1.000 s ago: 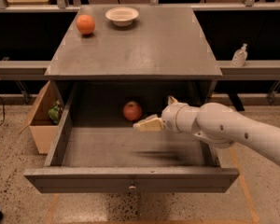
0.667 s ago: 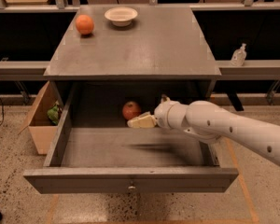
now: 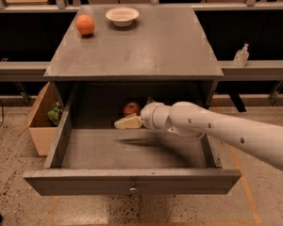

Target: Pick apple from top drawer and place on counter

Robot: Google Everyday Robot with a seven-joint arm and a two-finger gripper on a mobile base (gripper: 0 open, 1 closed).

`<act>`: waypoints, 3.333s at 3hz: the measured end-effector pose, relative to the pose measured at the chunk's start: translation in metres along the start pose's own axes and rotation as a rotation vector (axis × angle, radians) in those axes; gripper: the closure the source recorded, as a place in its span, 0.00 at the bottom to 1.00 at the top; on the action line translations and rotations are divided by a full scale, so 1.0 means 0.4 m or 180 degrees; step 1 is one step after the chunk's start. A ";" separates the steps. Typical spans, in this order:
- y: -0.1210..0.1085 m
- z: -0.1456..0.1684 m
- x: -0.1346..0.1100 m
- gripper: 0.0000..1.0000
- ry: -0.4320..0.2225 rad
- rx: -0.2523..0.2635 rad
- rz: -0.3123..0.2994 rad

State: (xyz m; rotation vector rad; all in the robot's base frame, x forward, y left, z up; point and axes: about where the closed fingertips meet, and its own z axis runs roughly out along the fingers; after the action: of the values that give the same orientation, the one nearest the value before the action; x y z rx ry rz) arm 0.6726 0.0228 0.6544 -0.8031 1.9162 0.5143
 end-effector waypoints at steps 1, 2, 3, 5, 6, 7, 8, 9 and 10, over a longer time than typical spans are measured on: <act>0.000 0.057 0.017 0.18 0.0015 -0.0061 0.0025; -0.004 0.074 0.022 0.41 0.0000 -0.0096 0.0003; -0.003 0.039 -0.001 0.65 -0.0096 -0.0125 -0.0072; 0.106 -0.255 -0.121 1.00 -0.0231 -0.0461 0.0003; 0.147 -0.421 -0.230 1.00 -0.0288 -0.0587 0.0006; 0.121 -0.514 -0.348 1.00 -0.0349 -0.0597 -0.0190; 0.041 -0.503 -0.445 1.00 -0.0419 -0.0468 -0.0405; -0.049 -0.433 -0.518 1.00 -0.0478 -0.0321 -0.0495; -0.126 -0.347 -0.567 1.00 -0.0579 -0.0158 -0.0491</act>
Offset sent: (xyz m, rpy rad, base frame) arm 0.0237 0.0137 -0.0262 0.0123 0.0015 0.0369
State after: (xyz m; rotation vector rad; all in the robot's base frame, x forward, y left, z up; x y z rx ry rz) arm 0.6968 -0.0307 0.9184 -0.8972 1.6660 0.5234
